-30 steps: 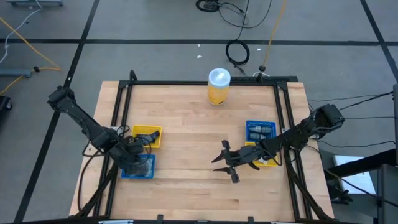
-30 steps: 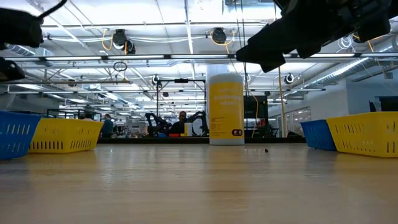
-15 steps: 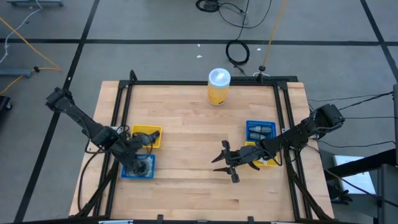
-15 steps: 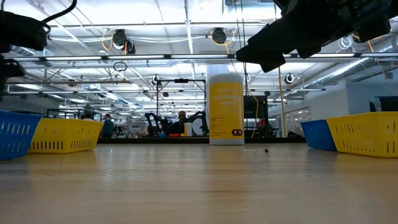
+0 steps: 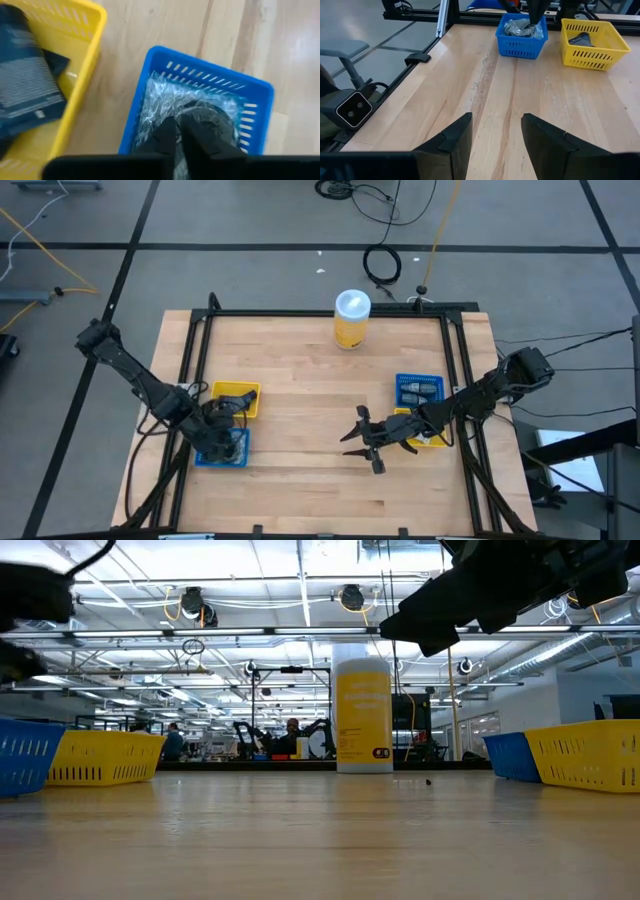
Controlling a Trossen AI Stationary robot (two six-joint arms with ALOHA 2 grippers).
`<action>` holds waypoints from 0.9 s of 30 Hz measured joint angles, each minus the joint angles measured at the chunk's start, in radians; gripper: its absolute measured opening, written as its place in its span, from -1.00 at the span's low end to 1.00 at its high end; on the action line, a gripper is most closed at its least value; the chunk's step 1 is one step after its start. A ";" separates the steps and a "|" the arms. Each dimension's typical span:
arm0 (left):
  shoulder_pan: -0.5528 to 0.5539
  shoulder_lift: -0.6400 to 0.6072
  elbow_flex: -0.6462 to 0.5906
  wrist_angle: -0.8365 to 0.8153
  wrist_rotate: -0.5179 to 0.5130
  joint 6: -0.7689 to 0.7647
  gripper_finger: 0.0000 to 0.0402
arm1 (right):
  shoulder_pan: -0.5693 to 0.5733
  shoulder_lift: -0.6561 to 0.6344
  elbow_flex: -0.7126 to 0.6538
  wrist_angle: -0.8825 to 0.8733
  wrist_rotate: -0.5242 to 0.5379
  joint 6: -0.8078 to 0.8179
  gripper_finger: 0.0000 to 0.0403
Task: Pick & Place Travel size toiletries
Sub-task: Put the black hairbrush into the left blue bin, then return to Home Position
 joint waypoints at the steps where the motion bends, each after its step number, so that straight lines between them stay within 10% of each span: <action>1: -0.006 0.004 -0.022 0.025 0.002 -0.011 -0.93 | 0.000 0.000 0.000 0.000 -0.002 0.000 -0.18; 15: -0.014 -0.050 -0.015 0.194 -0.069 0.185 -0.85 | -0.006 -0.076 0.000 -0.079 -0.002 0.034 -0.19; 22: 0.002 -0.051 -0.015 0.481 -0.432 0.521 -0.85 | -0.060 -0.393 -0.170 -0.165 -0.063 -0.011 -0.51; 27: 0.060 -0.050 -0.015 0.626 -0.489 0.713 -0.85 | -0.153 -0.716 -0.342 -0.163 -0.136 0.023 -0.85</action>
